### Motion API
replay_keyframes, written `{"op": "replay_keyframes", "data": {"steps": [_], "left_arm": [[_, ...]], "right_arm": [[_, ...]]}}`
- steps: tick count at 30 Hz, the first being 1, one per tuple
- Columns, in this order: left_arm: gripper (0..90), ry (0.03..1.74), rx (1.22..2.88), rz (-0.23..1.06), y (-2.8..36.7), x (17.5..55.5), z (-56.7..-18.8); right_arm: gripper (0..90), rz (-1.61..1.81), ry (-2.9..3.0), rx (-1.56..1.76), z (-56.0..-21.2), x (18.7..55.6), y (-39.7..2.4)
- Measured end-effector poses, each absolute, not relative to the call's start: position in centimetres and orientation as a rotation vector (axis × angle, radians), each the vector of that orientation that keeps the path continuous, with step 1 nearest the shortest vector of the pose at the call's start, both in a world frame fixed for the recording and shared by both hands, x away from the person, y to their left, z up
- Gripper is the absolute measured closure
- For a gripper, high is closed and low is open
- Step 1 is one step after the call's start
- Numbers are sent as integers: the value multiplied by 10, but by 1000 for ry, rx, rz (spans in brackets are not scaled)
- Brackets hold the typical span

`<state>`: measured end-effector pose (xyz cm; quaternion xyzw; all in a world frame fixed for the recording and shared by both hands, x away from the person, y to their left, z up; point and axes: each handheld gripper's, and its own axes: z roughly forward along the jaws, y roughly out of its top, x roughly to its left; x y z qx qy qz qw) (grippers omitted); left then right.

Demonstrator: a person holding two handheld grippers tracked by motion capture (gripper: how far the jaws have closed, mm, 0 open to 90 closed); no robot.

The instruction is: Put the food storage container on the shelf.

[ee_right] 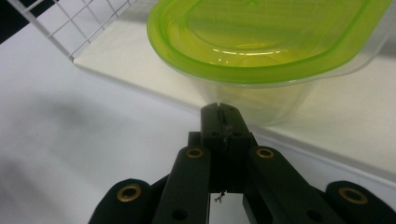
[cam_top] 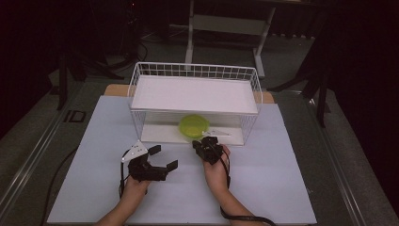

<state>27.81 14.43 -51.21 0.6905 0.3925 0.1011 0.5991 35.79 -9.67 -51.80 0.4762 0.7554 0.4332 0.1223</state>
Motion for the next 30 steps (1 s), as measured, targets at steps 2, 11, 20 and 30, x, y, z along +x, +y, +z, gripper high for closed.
{"op": "replay_keyframes", "data": {"steps": [2, 11, 20, 30], "left_arm": [[4, 908, 1605, 227, 143, 278, -513], [5, 876, 1619, 226, 137, 273, -512], [5, 864, 1624, 228, 136, 272, -511], [5, 842, 1627, 251, 135, 271, -508]], "right_arm": [[899, 1267, 2197, 1391, -517, 361, -97], [899, 1249, 2162, 1458, -521, 378, -99], [892, 1249, 2149, 1469, -522, 391, -95], [880, 1255, 2170, 1438, -518, 381, -95]]}}
